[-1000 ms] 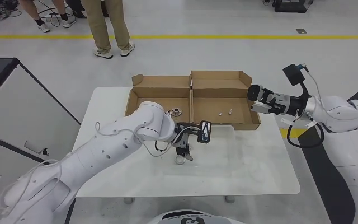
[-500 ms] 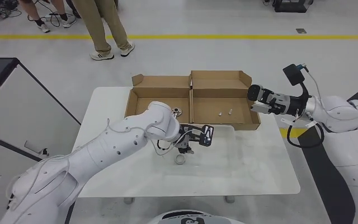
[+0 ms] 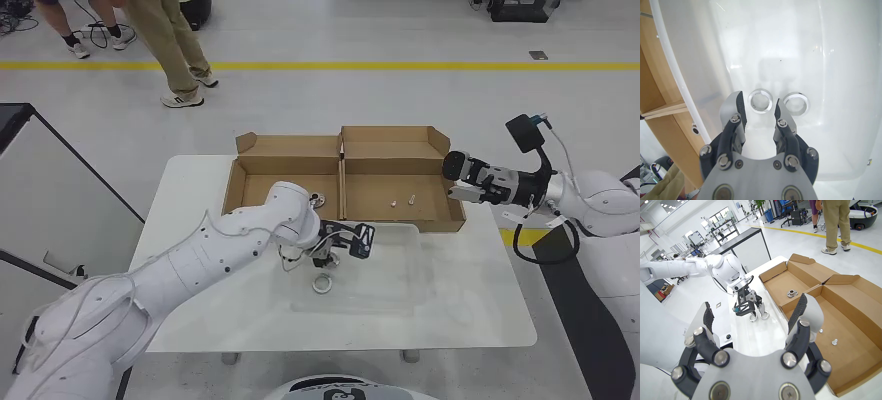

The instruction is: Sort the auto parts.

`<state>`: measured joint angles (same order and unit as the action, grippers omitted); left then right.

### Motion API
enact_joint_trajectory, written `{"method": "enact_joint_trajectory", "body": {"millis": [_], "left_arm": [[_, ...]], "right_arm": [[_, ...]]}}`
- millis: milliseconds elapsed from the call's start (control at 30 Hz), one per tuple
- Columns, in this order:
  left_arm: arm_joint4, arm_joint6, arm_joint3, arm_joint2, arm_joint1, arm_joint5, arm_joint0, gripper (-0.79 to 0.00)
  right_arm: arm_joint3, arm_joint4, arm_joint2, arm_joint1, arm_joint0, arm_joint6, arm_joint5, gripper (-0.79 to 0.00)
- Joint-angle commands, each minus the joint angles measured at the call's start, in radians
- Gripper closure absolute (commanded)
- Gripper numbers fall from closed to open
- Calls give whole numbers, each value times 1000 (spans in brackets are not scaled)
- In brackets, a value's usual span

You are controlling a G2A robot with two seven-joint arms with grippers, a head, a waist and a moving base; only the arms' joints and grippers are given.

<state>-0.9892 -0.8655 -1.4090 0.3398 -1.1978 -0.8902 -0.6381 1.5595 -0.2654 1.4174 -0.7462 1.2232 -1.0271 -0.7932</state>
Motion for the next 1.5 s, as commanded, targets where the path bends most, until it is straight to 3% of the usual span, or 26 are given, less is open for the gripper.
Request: {"method": "enact_joint_trajectory", "body": {"millis": [0,1000,1467], "left_arm": [[-21,14,14,-4,-6,-1,2,-372],[-288,186,166,-61,-83,-43,8,-388],[-200,101,165,-52,-100,-94,3,-382]], "right_arm": [[0,0,0,0,0,0,0,-785],[0,0,0,0,0,0,0,-785],[0,0,0,0,0,0,0,-785]]}}
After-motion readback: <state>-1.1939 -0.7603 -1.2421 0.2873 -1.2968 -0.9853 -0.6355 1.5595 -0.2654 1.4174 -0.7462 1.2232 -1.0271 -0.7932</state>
